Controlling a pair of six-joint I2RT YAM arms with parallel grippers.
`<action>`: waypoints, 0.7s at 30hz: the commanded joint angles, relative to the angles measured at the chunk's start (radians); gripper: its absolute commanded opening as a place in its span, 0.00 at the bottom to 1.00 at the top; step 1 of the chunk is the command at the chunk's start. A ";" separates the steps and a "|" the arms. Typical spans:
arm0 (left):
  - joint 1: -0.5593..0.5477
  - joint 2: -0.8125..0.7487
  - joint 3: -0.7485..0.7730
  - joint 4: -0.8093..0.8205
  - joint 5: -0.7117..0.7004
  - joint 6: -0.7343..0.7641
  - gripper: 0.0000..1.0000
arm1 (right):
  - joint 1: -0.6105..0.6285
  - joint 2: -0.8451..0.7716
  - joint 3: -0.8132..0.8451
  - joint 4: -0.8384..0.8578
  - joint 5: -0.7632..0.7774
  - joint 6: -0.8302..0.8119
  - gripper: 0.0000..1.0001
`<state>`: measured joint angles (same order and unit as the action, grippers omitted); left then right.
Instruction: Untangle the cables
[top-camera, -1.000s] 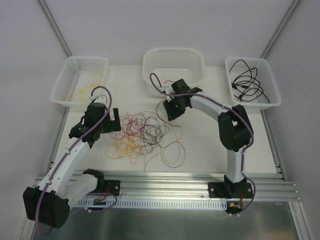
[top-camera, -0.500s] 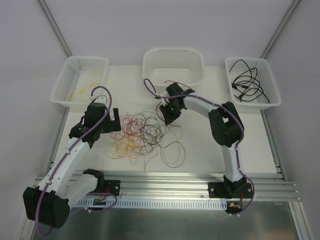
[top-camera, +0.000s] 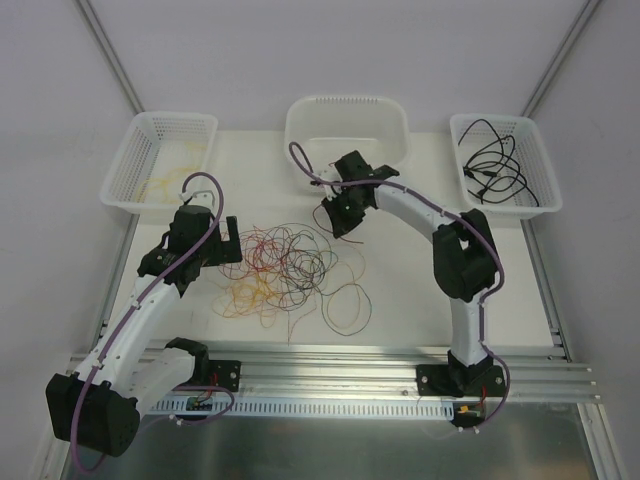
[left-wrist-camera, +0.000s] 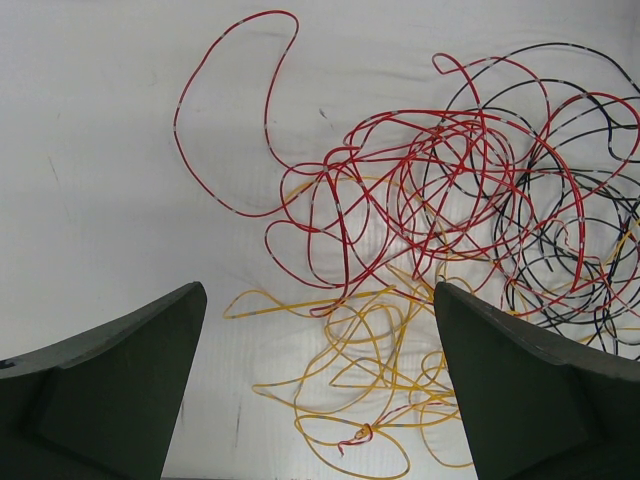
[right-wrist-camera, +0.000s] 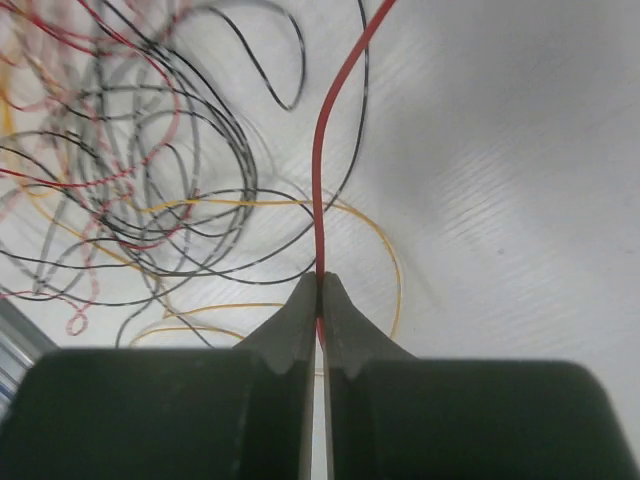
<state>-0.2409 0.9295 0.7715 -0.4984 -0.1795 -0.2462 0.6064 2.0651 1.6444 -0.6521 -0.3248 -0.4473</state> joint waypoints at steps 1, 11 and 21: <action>0.005 -0.004 -0.001 0.011 0.029 0.002 0.99 | 0.004 -0.192 0.133 -0.090 0.016 -0.036 0.01; 0.003 -0.011 -0.005 0.011 0.025 0.001 0.99 | -0.053 -0.299 0.344 0.181 0.306 -0.047 0.01; 0.005 0.002 -0.006 0.011 0.026 0.001 0.99 | -0.095 -0.212 0.457 0.601 0.490 -0.067 0.01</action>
<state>-0.2409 0.9295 0.7712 -0.4984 -0.1646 -0.2462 0.5156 1.8183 2.0388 -0.2470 0.0658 -0.4858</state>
